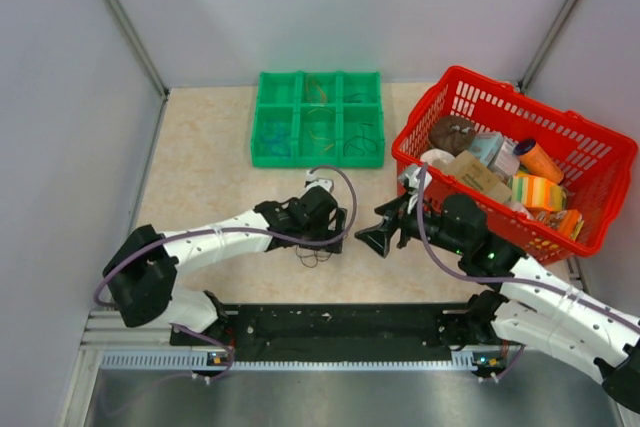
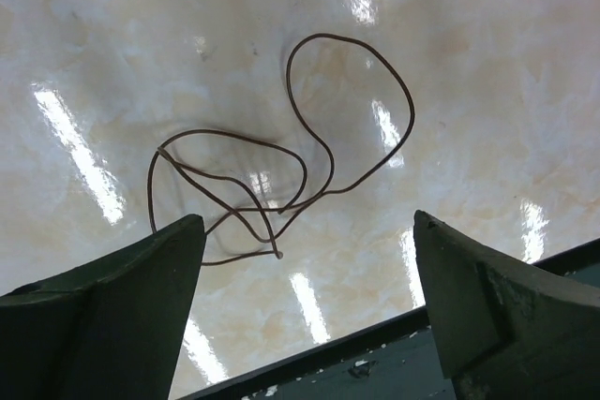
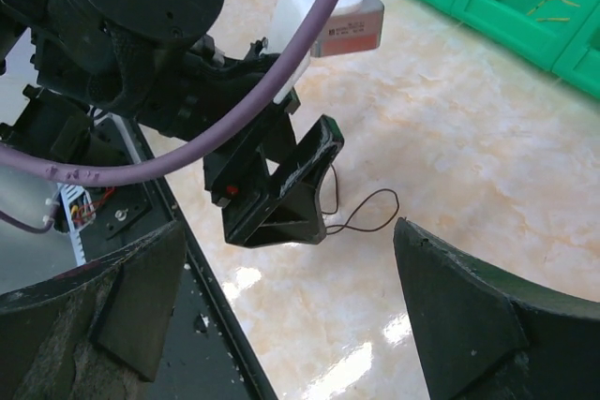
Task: Untangle the cables
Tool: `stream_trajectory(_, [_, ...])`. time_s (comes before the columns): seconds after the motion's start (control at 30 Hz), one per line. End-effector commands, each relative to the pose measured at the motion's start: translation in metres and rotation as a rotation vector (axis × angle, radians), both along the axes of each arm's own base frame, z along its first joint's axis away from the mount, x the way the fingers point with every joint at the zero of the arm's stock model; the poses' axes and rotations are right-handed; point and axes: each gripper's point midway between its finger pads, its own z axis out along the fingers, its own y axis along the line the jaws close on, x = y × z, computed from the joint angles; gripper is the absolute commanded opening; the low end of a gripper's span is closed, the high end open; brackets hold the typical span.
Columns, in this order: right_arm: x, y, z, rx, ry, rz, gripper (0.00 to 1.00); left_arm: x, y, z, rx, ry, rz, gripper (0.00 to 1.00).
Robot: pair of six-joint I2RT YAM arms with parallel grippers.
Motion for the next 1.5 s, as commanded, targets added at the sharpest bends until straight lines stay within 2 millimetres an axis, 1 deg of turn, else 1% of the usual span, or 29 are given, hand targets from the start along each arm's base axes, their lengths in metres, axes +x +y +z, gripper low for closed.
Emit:
stream_trajectory(0.0, [-0.001, -0.002, 0.017, 0.037, -0.053, -0.009, 0.91, -0.007, -0.007, 0.009, 0.066, 0.003, -0.156, 0.96])
stream_trajectory(0.07, [-0.001, -0.004, 0.018, 0.037, -0.057, -0.015, 0.91, -0.014, -0.013, 0.003, 0.091, 0.057, -0.230, 0.96])
stream_trajectory(0.1, [-0.001, -0.004, 0.017, 0.035, -0.057, -0.016, 0.91, -0.014, -0.014, -0.003, 0.115, 0.074, -0.248, 0.96])
stream_trajectory(0.13, [-0.001, -0.005, 0.017, 0.035, -0.058, -0.018, 0.91, -0.011, -0.014, -0.006, 0.137, 0.078, -0.245, 0.96])
stream_trajectory(0.2, [-0.002, -0.006, 0.019, 0.039, -0.060, -0.019, 0.91, -0.004, -0.014, -0.012, 0.175, 0.073, -0.231, 0.92])
stream_trajectory(0.3, [-0.003, -0.008, 0.020, 0.042, -0.062, -0.026, 0.91, 0.004, -0.021, -0.022, 0.200, 0.091, -0.217, 0.89])
stream_trajectory(0.37, [-0.002, -0.010, 0.023, 0.045, -0.075, -0.035, 0.91, 0.007, -0.025, -0.032, 0.233, 0.121, -0.201, 0.88])
stream_trajectory(0.4, [-0.003, -0.012, 0.018, 0.029, -0.061, -0.038, 0.91, 0.009, -0.028, -0.032, 0.235, 0.120, -0.196, 0.88])
stream_trajectory(0.43, [-0.003, -0.014, 0.018, 0.028, -0.065, -0.042, 0.91, 0.010, -0.028, -0.035, 0.242, 0.121, -0.183, 0.87])
stream_trajectory(0.57, [-0.003, -0.017, 0.015, 0.017, -0.068, -0.053, 0.91, 0.017, -0.025, -0.041, 0.283, 0.116, -0.146, 0.73])
stream_trajectory(0.7, [-0.002, -0.018, 0.016, 0.016, -0.073, -0.061, 0.91, 0.012, -0.017, -0.048, 0.320, 0.134, -0.126, 0.56])
stream_trajectory(0.77, [-0.001, -0.019, 0.019, 0.020, -0.081, -0.064, 0.91, 0.008, -0.017, -0.046, 0.322, 0.127, -0.123, 0.50])
stream_trajectory(0.83, [-0.001, -0.019, 0.021, 0.025, -0.087, -0.067, 0.91, 0.005, -0.017, -0.047, 0.323, 0.131, -0.122, 0.41])
stream_trajectory(0.9, [-0.001, -0.021, 0.026, 0.034, -0.099, -0.075, 0.91, 0.002, -0.017, -0.049, 0.322, 0.146, -0.121, 0.30])
stream_trajectory(0.93, [-0.001, -0.022, 0.029, 0.041, -0.106, -0.080, 0.91, 0.002, -0.017, -0.049, 0.317, 0.144, -0.118, 0.27])
stream_trajectory(1.0, [0.000, -0.026, 0.035, 0.055, -0.122, -0.097, 0.91, 0.001, -0.017, -0.047, 0.306, 0.139, -0.116, 0.10])
stream_trajectory(1.03, [-0.001, -0.029, 0.040, 0.067, -0.136, -0.108, 0.91, 0.001, -0.017, -0.045, 0.300, 0.132, -0.115, 0.06])
stream_trajectory(1.1, [0.000, -0.036, 0.047, 0.083, -0.156, -0.140, 0.91, 0.004, -0.018, -0.038, 0.286, 0.109, -0.106, 0.00])
stream_trajectory(1.17, [0.000, -0.045, 0.055, 0.102, -0.177, -0.176, 0.91, 0.009, -0.017, -0.026, 0.269, 0.073, -0.101, 0.00])
stream_trajectory(1.23, [0.001, -0.054, 0.061, 0.116, -0.197, -0.215, 0.91, 0.017, -0.020, -0.008, 0.218, 0.026, -0.106, 0.00])
stream_trajectory(1.27, [0.000, -0.059, 0.064, 0.125, -0.206, -0.235, 0.91, 0.022, -0.023, 0.003, 0.172, 0.007, -0.111, 0.00])
stream_trajectory(1.33, [0.001, -0.070, 0.070, 0.142, -0.221, -0.282, 0.92, 0.034, -0.032, 0.032, 0.045, -0.039, -0.124, 0.00])
stream_trajectory(1.4, [0.001, -0.079, 0.077, 0.159, -0.238, -0.318, 0.92, 0.050, -0.038, 0.063, -0.081, -0.097, -0.124, 0.00])
stream_trajectory(1.43, [0.001, -0.084, 0.080, 0.165, -0.243, -0.334, 0.92, 0.059, -0.041, 0.082, -0.145, -0.137, -0.122, 0.00])
stream_trajectory(1.47, [0.000, -0.088, 0.085, 0.174, -0.252, -0.347, 0.92, 0.068, -0.040, 0.097, -0.198, -0.166, -0.106, 0.00])
